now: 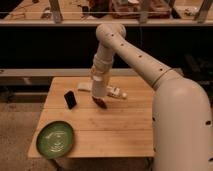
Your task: Place the ceramic cup over the eraser
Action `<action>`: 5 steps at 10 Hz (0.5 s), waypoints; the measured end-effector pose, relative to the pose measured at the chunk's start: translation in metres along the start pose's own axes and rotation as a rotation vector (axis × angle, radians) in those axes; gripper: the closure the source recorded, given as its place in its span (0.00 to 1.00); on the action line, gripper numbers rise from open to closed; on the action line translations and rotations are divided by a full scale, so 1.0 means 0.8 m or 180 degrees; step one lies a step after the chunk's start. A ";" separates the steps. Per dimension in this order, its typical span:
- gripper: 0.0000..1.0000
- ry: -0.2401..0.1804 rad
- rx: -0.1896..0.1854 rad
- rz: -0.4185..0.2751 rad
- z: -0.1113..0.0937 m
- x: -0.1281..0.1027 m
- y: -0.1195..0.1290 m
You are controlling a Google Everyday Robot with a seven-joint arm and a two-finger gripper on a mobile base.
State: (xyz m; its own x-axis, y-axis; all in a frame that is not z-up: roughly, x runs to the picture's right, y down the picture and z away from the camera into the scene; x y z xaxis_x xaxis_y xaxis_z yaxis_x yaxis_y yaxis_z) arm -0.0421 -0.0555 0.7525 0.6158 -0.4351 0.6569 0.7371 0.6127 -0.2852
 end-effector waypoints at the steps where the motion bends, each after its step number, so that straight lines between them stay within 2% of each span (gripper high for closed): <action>1: 0.92 -0.0011 -0.0002 -0.0066 0.002 -0.009 -0.008; 5: 0.92 -0.0082 -0.0072 -0.0313 0.024 -0.042 -0.041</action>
State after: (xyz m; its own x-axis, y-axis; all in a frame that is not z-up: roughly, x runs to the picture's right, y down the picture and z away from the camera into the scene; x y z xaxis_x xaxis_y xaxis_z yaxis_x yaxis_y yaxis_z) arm -0.0924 -0.0485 0.7533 0.5331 -0.4751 0.7001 0.7999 0.5527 -0.2341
